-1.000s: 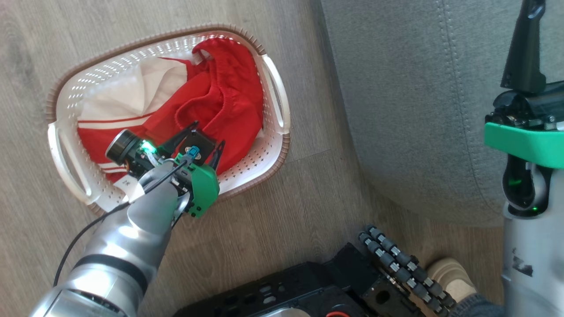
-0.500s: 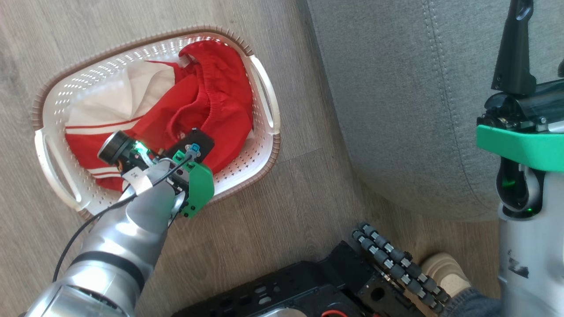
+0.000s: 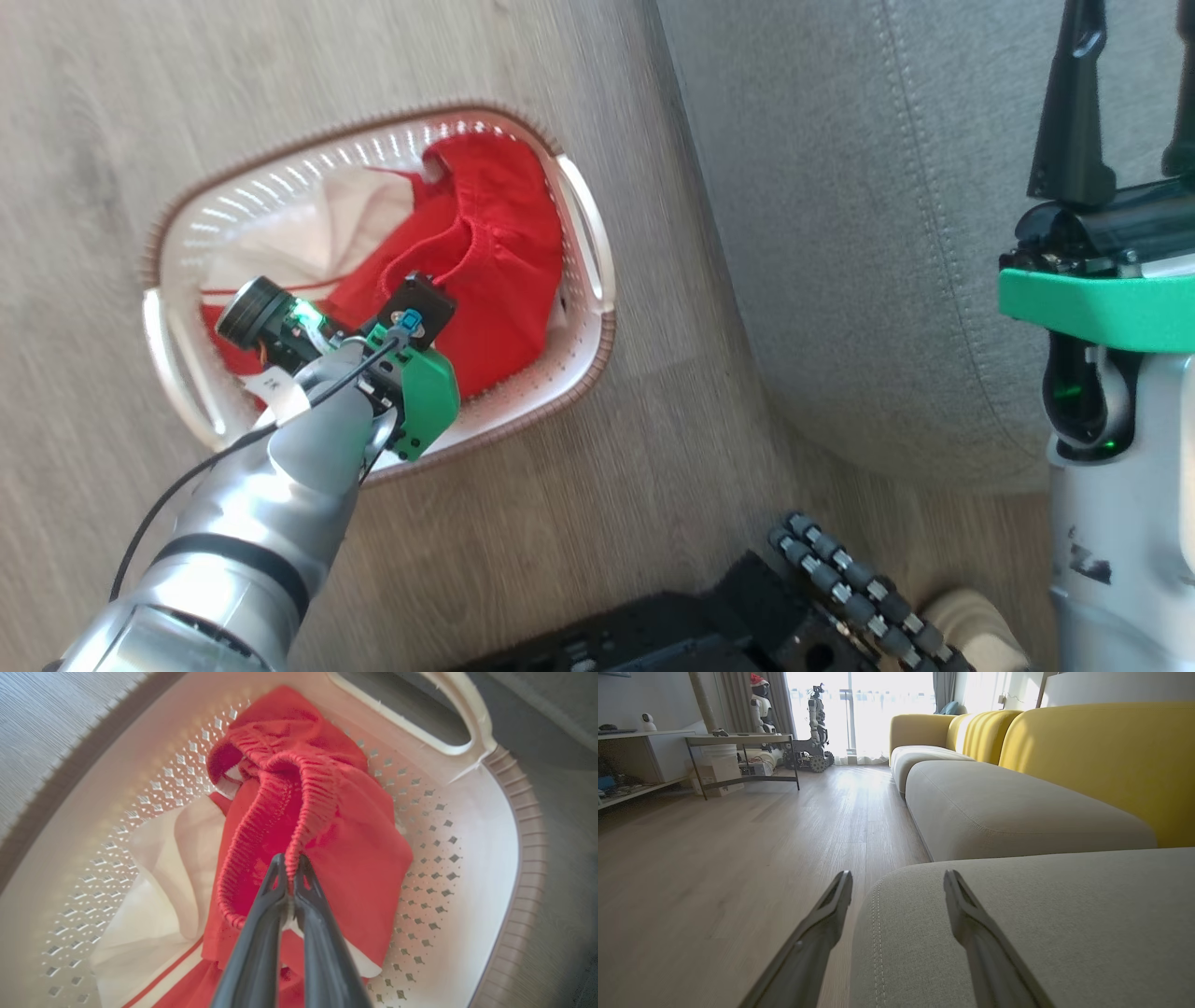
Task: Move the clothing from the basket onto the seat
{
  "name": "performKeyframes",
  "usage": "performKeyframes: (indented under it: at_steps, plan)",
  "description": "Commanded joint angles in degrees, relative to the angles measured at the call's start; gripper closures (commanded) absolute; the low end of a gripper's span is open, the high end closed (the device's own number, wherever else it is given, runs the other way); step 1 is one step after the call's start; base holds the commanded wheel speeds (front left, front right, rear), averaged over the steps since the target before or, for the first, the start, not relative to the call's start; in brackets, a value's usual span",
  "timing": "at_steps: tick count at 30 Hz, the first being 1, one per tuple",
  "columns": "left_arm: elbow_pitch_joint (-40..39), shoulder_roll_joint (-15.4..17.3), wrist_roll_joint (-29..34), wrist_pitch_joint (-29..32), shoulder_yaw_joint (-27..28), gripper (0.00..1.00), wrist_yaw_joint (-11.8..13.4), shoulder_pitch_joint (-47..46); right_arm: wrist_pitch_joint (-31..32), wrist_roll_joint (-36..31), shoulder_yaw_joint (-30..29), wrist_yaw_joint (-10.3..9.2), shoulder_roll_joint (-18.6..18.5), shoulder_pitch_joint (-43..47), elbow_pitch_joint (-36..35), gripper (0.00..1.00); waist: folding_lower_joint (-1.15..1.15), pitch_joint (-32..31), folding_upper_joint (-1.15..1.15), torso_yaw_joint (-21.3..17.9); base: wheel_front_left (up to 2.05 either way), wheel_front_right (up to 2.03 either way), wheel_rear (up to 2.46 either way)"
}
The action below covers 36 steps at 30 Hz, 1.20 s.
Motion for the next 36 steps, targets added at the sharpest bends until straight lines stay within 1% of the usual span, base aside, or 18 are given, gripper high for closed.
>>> performKeyframes:
  at_steps: [1, 5, 9, 12, 16, 17, 24, 26, 28, 36]
  plan:
    - [-1.0, 0.5, -0.8, -1.2, 0.7, 1.00, -0.4, 1.0, -0.3, -0.2, 0.5, -0.02, -0.2, 1.9, -1.1, 0.00, 0.00, -3.1, 0.00, 1.5, 0.00, 0.00, 0.00]
    - [-2.3, 0.3, -2.6, -3.1, 1.0, 1.00, -1.1, 1.7, -0.3, -1.4, 0.0, -0.02, -0.2, 3.5, 1.1, 0.00, 0.00, -8.3, 0.00, 3.4, 0.00, 0.00, 0.00]
    - [-5.9, 0.3, -5.9, -4.0, 0.6, 1.00, -2.2, 3.7, -0.3, -2.7, -0.4, -0.02, -0.2, 5.8, 3.6, 0.00, 0.00, -14.4, 0.00, 5.4, 0.00, 0.00, 0.00]
    - [-9.0, 0.3, -9.0, -4.2, 0.0, 1.00, -2.6, 5.3, -0.3, -3.8, -0.8, -0.02, -0.2, 8.2, 5.6, 0.00, 0.00, -19.4, 0.00, 7.0, 0.00, 0.00, 0.00]
    - [-13.1, 0.3, -12.7, -4.4, -1.4, 1.00, -2.1, 7.1, -0.3, -5.0, -1.0, -0.02, -0.2, 12.0, 8.2, 0.00, 0.00, -26.1, 0.00, 9.1, 0.00, 0.00, 0.00]
    - [-14.8, 0.3, -14.3, -4.4, -2.2, 1.00, -1.8, 7.8, -0.3, -5.4, -1.0, -0.02, -0.2, 13.9, 9.4, 0.00, 0.00, -29.3, 0.00, 10.0, 0.00, 0.00, 0.00]
    - [-18.8, 0.3, -19.1, -3.2, -4.6, 1.00, -1.3, 9.4, -0.3, -6.3, -1.3, -0.02, -0.2, 20.0, 12.9, 0.00, 0.00, -39.8, 0.00, 12.6, 0.00, 0.00, 0.00]
    - [-19.2, 0.3, -19.7, -2.8, -4.7, 1.00, -1.2, 9.6, -0.3, -6.3, -1.2, -0.02, -0.2, 20.8, 13.2, 0.00, 0.00, -41.0, 0.00, 12.9, 0.00, 0.00, 0.00]
    - [-20.6, 0.3, -21.5, -1.6, -5.1, 1.00, -1.0, 9.4, -0.3, -6.3, -0.9, -0.02, -0.2, 22.7, 13.8, 0.00, 0.00, -43.9, 0.00, 14.0, 0.00, 0.00, 0.00]
    - [-24.7, 0.3, -24.0, -0.8, -5.5, 1.00, 0.5, 6.6, -0.3, -6.2, 0.8, -0.02, -0.2, 24.4, 14.5, 0.00, 0.00, -47.7, 0.00, 16.3, 0.00, 0.00, 0.00]
